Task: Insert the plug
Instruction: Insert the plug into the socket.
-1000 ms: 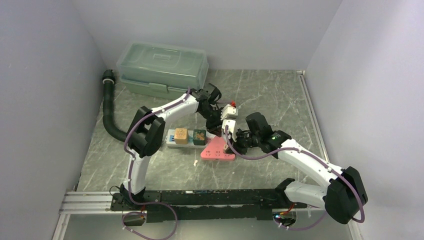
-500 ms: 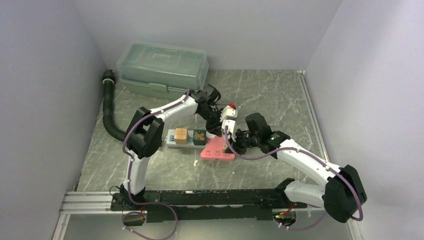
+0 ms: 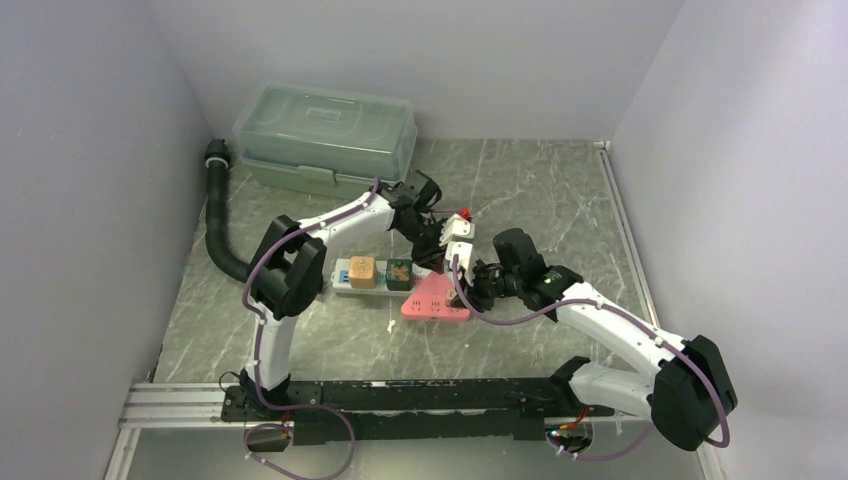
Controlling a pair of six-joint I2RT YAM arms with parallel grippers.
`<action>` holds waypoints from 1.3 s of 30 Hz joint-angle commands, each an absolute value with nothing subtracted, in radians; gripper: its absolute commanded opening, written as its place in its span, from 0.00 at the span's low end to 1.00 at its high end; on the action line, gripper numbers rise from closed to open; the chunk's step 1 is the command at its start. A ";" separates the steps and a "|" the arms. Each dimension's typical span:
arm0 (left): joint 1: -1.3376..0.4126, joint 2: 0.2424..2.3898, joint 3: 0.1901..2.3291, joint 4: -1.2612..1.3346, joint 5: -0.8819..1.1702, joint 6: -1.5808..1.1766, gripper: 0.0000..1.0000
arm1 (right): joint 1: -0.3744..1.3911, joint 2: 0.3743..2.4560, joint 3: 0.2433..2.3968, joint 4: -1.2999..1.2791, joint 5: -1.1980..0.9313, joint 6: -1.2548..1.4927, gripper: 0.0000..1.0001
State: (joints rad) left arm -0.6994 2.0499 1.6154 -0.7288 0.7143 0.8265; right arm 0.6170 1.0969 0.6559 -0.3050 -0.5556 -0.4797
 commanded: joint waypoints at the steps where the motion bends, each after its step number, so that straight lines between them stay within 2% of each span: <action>1: -0.709 2.069 1.581 -0.748 0.612 0.873 0.34 | 0.621 1.088 0.646 -0.365 -0.559 -0.506 0.00; 13: -0.708 2.060 1.568 -0.742 0.612 0.880 0.31 | 0.620 1.094 0.643 -0.399 -0.488 -0.533 0.00; 29: -0.709 2.062 1.547 -0.733 0.598 0.904 0.23 | 0.621 1.174 0.650 -0.377 -0.564 -0.514 0.00; 30: -0.709 2.063 1.546 -0.730 0.595 0.903 0.16 | 0.621 1.167 0.643 -0.375 -0.564 -0.509 0.00; 31: -0.709 2.065 1.547 -0.731 0.593 0.904 0.14 | 0.625 1.159 0.638 -0.377 -0.557 -0.508 0.00; 37: -0.707 2.065 1.537 -0.732 0.579 0.925 0.12 | 0.662 1.158 0.651 -0.400 -0.536 -0.494 0.00; 38: -0.709 2.064 1.532 -0.732 0.572 0.931 0.06 | 0.674 1.163 0.654 -0.397 -0.533 -0.491 0.00; 39: -0.708 2.061 1.526 -0.733 0.565 0.942 0.05 | 0.687 1.169 0.657 -0.390 -0.534 -0.484 0.00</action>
